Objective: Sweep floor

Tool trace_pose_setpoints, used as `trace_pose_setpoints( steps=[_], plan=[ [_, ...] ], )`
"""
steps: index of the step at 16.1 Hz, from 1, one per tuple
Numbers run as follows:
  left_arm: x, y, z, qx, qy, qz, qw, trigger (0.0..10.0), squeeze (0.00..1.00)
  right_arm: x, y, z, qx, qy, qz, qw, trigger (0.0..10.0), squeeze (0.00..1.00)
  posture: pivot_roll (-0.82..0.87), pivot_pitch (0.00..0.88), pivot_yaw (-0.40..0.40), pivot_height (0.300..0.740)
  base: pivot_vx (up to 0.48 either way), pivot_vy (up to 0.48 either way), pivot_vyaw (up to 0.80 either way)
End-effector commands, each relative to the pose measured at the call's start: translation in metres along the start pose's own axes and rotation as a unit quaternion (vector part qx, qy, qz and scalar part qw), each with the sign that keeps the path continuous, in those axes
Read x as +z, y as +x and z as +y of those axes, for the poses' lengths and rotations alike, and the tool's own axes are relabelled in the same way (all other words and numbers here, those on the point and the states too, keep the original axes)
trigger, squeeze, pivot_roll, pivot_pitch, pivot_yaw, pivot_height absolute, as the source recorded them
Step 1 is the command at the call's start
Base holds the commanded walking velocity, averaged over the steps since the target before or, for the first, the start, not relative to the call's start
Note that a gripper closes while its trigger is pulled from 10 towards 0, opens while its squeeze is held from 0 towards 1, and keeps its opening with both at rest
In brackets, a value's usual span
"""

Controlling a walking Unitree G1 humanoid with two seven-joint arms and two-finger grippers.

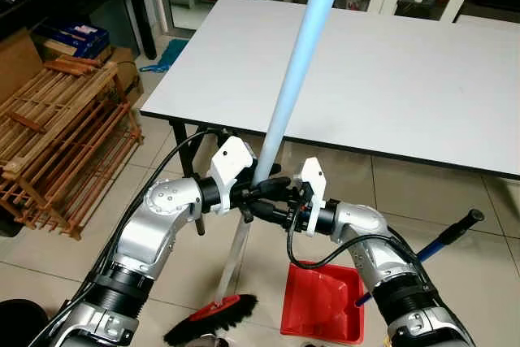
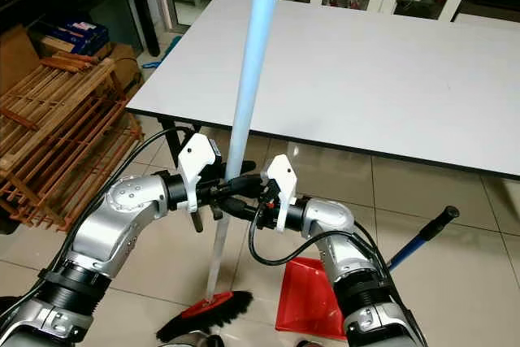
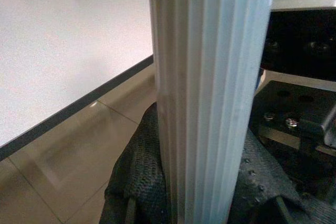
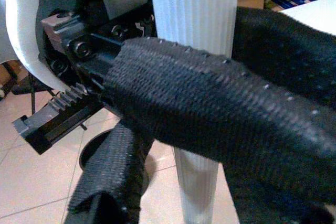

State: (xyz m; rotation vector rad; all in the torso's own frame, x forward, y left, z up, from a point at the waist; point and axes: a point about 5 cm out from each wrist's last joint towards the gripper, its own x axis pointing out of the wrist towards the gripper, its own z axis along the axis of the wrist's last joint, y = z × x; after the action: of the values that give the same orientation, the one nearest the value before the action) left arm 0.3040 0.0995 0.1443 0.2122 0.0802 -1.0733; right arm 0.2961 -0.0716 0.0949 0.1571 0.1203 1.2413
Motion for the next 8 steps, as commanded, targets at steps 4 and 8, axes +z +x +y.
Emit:
trace_pose_setpoints(
  steps=[4,8],
  plan=[
    [0.0084,-0.0033,0.0089,0.028,0.016,-0.003,0.999,10.0,0.00,0.0011,0.0027,0.0047,0.026,-0.005,0.000,1.000,10.0,1.00,0.07,0.053,-0.019,0.740,0.000,0.000,0.00],
    [0.0093,-0.0028,0.0097,0.029,0.016,-0.003,0.999,10.0,0.00,-0.0014,0.0028,0.0063,0.029,-0.004,0.003,1.000,10.0,1.00,0.07,0.054,-0.017,0.740,0.000,0.000,0.00]
  ],
)
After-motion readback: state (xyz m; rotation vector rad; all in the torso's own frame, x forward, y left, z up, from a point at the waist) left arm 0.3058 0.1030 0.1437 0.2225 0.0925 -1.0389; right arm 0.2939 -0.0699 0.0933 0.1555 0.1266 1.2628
